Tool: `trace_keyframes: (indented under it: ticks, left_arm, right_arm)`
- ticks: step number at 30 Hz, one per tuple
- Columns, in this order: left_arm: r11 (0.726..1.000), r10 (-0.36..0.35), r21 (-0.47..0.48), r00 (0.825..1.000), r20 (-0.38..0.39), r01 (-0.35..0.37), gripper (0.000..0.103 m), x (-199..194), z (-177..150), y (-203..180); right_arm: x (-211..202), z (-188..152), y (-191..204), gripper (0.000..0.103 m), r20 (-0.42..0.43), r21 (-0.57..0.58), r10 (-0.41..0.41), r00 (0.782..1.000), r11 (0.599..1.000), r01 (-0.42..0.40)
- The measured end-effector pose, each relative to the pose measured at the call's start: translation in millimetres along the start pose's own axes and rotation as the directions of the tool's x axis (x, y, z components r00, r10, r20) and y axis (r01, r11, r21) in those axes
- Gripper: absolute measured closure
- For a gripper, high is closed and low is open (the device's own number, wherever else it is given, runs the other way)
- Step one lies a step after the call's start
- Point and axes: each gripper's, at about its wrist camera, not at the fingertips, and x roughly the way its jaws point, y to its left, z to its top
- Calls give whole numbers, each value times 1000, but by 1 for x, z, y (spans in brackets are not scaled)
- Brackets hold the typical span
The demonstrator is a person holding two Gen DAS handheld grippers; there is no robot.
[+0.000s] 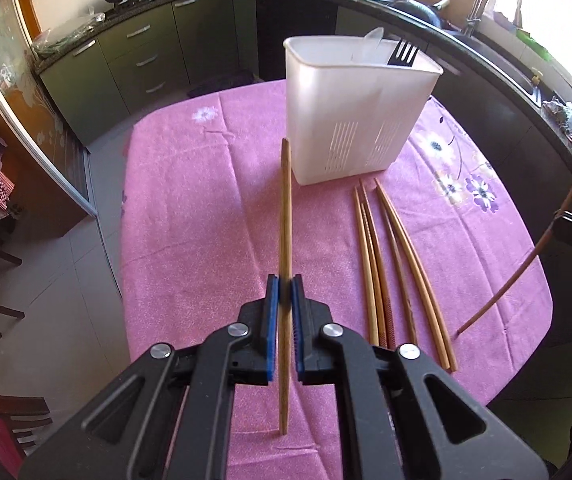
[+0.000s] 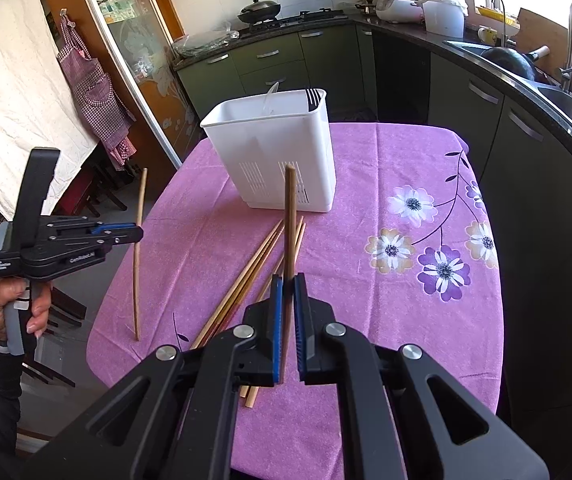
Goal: Organize utensils
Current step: 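Lift the chopstick with the right tool while the left tool lifts its chopstick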
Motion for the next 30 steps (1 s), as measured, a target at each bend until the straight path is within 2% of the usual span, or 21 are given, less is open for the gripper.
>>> trace_keyframes:
  ticks: [10, 30]
  left_arm:
    - [1000, 2, 31, 996, 91, -5, 96, -41, -18, -12]
    - [999, -19, 44, 990, 137, 13, 96, -56, -26, -18]
  right_arm:
    - [-6, -6, 2, 97, 9, -14, -2, 1000, 1000, 2]
    - [-9, -7, 5, 97, 10, -32, 3, 1000, 999, -3]
